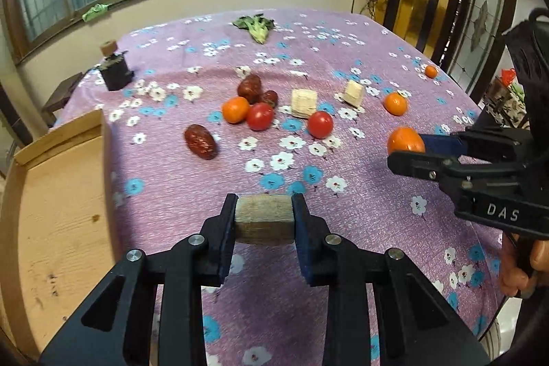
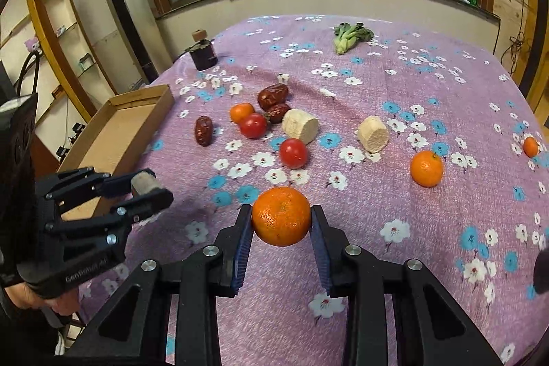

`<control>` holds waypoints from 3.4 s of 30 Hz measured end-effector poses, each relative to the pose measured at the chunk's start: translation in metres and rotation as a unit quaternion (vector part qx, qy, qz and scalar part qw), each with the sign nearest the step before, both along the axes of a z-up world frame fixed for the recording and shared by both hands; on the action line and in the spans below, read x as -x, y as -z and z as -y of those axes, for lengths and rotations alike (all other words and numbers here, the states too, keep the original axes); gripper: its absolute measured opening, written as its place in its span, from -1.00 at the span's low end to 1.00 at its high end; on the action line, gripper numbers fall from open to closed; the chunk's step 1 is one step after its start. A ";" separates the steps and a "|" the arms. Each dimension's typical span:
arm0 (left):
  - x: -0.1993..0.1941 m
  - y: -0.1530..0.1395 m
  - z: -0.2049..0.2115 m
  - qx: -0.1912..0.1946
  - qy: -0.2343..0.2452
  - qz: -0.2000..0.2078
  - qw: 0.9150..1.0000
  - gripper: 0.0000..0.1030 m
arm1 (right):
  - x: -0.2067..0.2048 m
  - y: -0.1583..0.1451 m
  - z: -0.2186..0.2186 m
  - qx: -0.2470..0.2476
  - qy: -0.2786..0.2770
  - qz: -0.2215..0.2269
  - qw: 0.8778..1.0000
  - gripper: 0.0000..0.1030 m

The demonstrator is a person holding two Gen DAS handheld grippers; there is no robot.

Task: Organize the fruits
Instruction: 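Carry the cube and orange to the cardboard tray and release both, then move both open tools back over the fruits on the table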

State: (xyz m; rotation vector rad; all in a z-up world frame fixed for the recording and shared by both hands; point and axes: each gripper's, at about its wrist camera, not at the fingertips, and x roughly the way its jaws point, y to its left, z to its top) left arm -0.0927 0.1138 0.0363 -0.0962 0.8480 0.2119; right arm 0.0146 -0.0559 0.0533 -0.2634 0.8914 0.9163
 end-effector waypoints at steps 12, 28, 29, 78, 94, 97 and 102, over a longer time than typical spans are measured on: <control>0.028 -0.012 -0.018 -0.010 -0.031 0.020 0.999 -0.45 | 0.033 -0.011 -0.013 -0.007 -0.025 0.005 1.000 -0.35; 0.079 -0.017 -0.067 -0.017 -0.095 0.031 0.995 -0.45 | 0.087 -0.020 -0.068 -0.015 -0.097 0.000 0.995 -0.35; 0.083 -0.015 -0.071 -0.017 -0.101 0.030 0.994 -0.45 | 0.090 -0.020 -0.072 -0.015 -0.102 0.000 0.995 -0.35; 0.164 0.006 -0.167 0.008 -0.231 0.007 0.973 0.21 | 0.173 0.022 -0.204 0.034 -0.264 -0.032 0.963 0.13; 0.122 -0.012 -0.108 0.012 -0.162 0.014 0.987 0.23 | 0.105 -0.005 -0.090 -0.007 -0.142 -0.030 0.989 0.25; 0.111 -0.014 -0.095 0.016 -0.146 0.018 0.989 0.28 | 0.094 -0.005 -0.072 -0.010 -0.123 -0.034 0.992 0.25; 0.090 -0.014 -0.073 0.024 -0.113 0.017 0.993 0.28 | 0.076 -0.008 -0.043 -0.012 -0.091 -0.033 0.995 0.25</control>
